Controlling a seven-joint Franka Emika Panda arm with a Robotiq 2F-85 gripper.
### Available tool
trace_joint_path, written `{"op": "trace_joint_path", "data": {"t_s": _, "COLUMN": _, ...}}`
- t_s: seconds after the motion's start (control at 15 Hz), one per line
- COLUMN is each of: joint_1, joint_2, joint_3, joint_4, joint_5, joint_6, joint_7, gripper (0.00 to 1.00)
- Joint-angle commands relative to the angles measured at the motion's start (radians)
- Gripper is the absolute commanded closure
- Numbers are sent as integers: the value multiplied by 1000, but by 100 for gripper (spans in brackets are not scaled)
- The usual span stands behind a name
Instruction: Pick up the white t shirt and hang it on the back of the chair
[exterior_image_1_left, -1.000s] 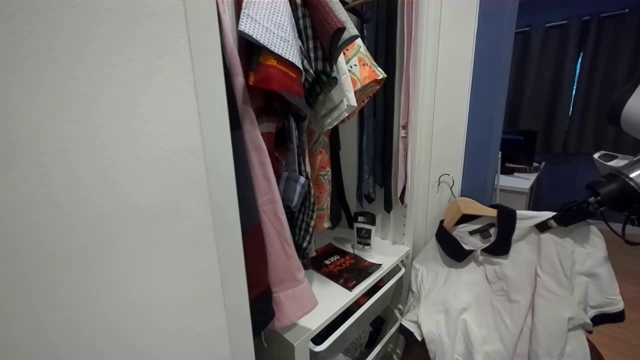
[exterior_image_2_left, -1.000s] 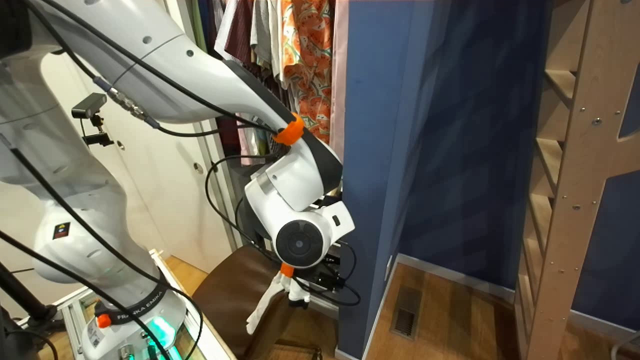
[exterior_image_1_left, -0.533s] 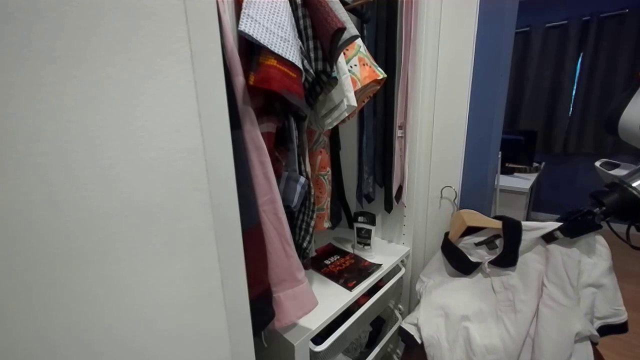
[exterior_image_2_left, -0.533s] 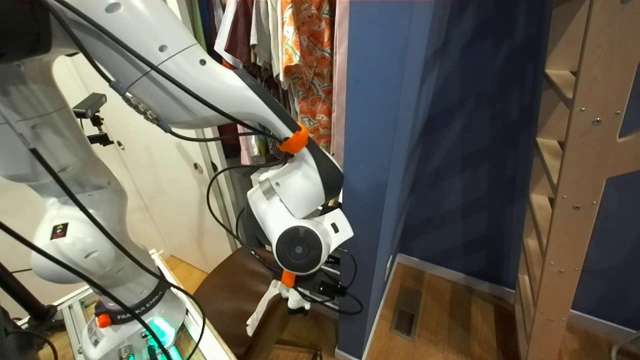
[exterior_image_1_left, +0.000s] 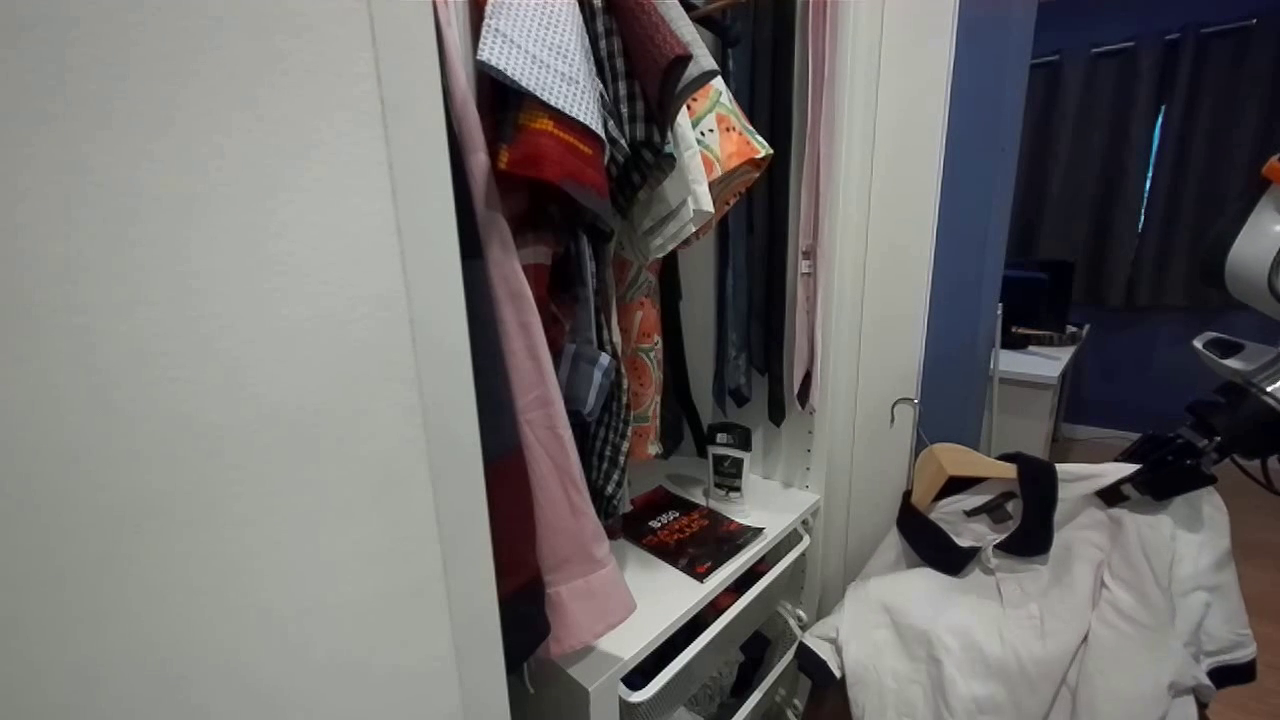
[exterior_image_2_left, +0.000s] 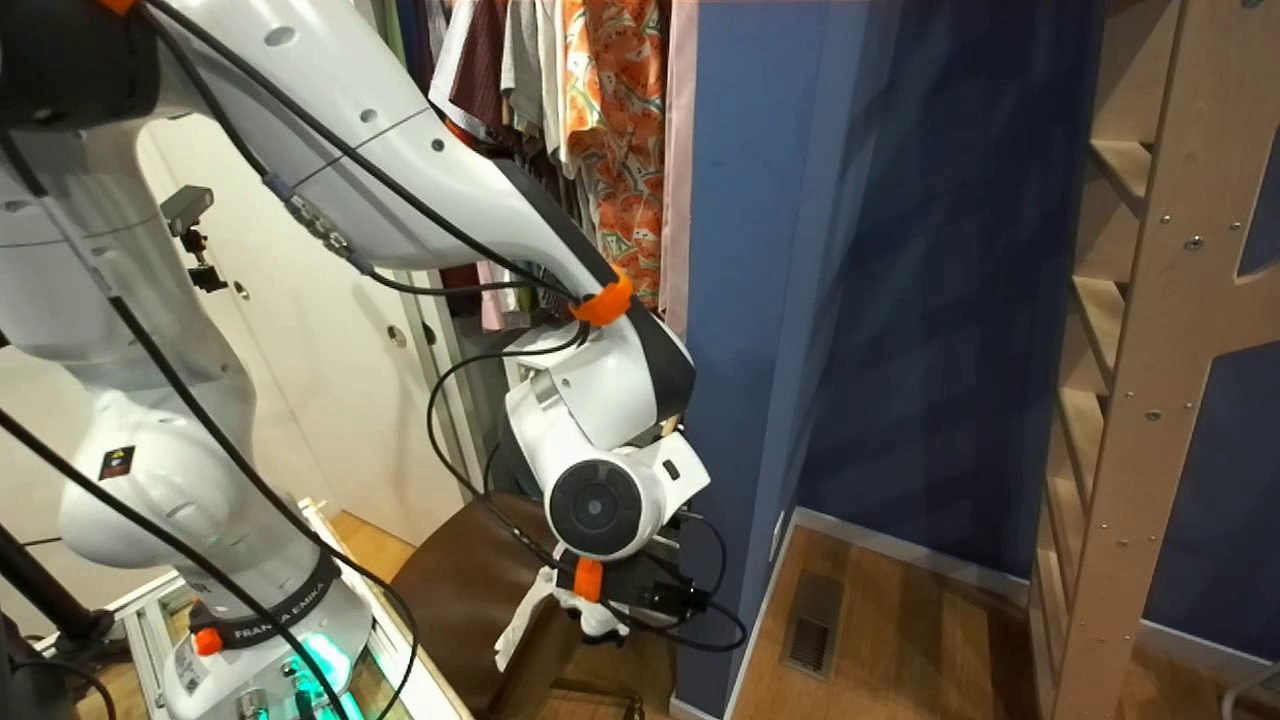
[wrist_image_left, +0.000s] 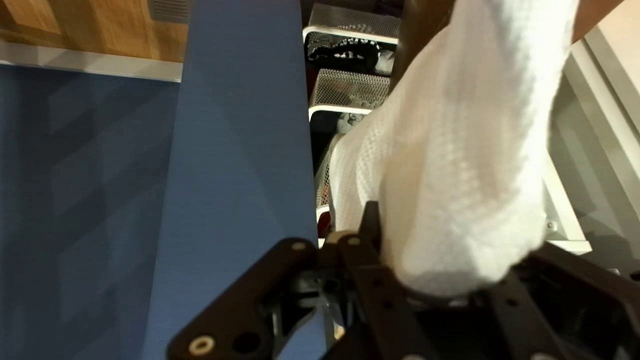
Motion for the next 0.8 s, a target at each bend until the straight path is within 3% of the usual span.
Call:
{"op": "trace_joint_path", "data": {"t_s": 0.0, "joint_1": -14, "joint_2": 62, "joint_3": 29, "joint_4": 37, "joint_5": 52, "joint_6": 37, "joint_7": -64, "gripper": 95}}
{"op": "trace_joint_path", "data": {"t_s": 0.07, "joint_1": -14, "joint_2": 74, "joint_3": 31, "joint_4": 43, "joint_5": 44, "joint_6": 41, "joint_7": -63, "gripper": 91}}
{"op": "trace_joint_path", "data": {"t_s": 0.13, "joint_1": -14, "joint_2": 84, "joint_3": 34, "joint_4": 46, "joint_5": 44, "joint_6": 53, "joint_7": -64, "gripper": 64}}
{"op": "trace_joint_path", "data": {"t_s": 0.27, "joint_1": -17, "joint_2": 96, "joint_3": 36, "joint_4": 54, "joint_5": 47, "joint_6": 64, "joint_7": -71, "gripper": 59}}
{"op": "trace_joint_path", "data": {"t_s": 0.73, "joint_1": -24, "joint_2": 72, "joint_3": 33, "joint_4": 68, "joint_5": 40, "joint_6": 63, "joint_7": -75, "gripper": 11}}
